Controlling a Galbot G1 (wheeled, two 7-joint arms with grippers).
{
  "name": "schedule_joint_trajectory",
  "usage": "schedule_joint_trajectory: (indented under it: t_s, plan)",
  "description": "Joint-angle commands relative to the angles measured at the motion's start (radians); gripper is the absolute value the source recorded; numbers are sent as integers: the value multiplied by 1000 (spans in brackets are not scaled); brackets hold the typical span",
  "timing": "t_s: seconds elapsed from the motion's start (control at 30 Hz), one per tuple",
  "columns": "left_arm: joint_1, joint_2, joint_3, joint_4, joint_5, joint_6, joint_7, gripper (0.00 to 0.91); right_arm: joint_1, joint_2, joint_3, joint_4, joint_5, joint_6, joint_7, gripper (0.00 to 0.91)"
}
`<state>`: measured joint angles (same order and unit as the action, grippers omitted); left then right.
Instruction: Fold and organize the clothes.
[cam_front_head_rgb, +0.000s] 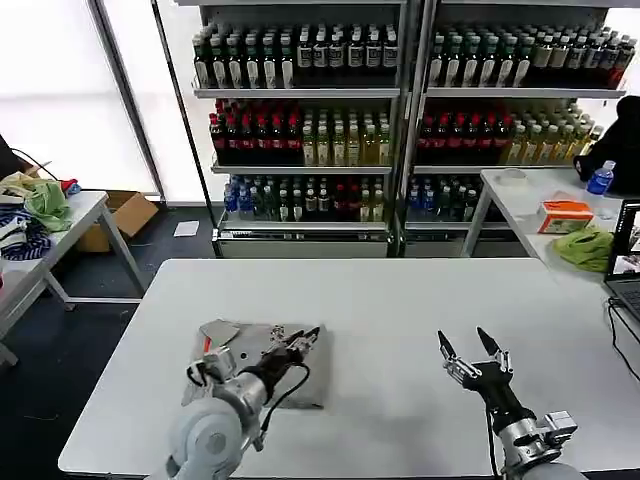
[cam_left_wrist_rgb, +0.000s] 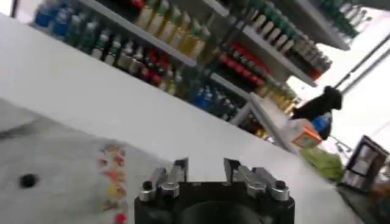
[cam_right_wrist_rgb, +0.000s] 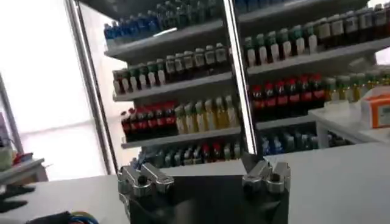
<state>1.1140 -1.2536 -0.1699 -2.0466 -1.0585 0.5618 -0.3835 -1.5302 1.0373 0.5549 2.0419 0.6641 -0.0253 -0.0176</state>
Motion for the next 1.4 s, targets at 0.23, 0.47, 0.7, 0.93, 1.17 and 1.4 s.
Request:
schedule_joint_trajectory:
  t_s: [0.23,0.47,0.7,0.93,1.17,1.4]
  plan:
    - [-113,142,-170,-34,70,-58,120,907,282,-144,-322,-13,363,-322,36,907]
    - [79,203,-423,-36,288,-158,323,907,466,-134,-557,-99,518,-358,71,907]
    - [221,188,-518,-93,260,-159,321,907,572,-9,-682,-208,546,-389,179,907]
    - [268,150,-548,-135,208,-152,300,907,622,76,-708,-273,646,-391,219,907]
    - [286,116,-540,-151,183,-147,282,907,622,125,-694,-315,724,-380,260,0]
    - [287,117,-538,-148,178,-143,281,907,595,137,-679,-313,718,-377,245,0]
